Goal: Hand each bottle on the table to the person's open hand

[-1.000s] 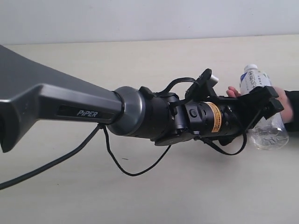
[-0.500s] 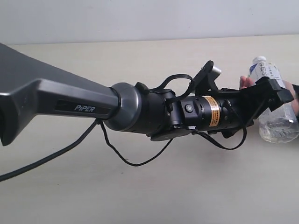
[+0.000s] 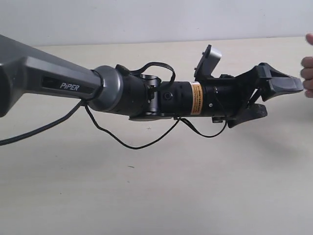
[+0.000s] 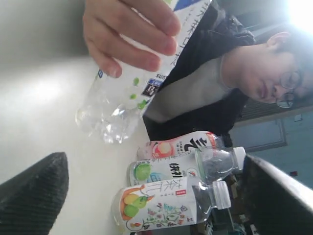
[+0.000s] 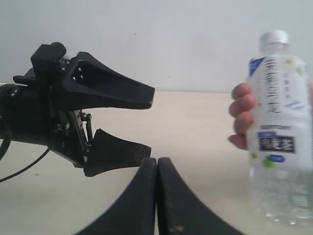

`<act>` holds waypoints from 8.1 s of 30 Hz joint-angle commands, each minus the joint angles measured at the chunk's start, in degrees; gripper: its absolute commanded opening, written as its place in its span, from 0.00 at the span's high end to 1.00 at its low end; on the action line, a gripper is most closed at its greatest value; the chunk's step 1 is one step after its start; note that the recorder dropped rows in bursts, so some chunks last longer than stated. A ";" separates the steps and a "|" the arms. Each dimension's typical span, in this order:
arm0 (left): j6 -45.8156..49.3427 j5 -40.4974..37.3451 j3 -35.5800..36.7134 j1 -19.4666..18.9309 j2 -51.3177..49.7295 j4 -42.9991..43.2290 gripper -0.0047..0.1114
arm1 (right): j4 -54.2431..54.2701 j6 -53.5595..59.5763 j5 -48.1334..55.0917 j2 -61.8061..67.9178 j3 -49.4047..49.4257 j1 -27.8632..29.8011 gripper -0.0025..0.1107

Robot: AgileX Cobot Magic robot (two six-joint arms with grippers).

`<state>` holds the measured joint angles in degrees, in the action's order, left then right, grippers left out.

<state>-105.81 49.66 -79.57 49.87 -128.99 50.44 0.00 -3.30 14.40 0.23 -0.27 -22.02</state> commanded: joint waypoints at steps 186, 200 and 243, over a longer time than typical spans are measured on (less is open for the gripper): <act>96.55 -70.36 79.57 -51.14 128.99 -46.32 0.96 | 0.00 0.23 -0.41 -0.23 0.27 0.05 0.98; 96.55 -70.36 79.57 -51.14 128.99 -46.32 0.96 | 0.00 0.23 -0.41 -0.23 0.27 15.17 0.98; 96.55 -70.36 79.57 -51.14 128.99 -46.32 0.96 | 0.00 0.23 -0.41 -0.23 0.27 15.17 0.98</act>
<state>-9.41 -20.98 -0.12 -1.12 -0.27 4.35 0.00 -3.30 14.31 0.23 -0.27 -7.17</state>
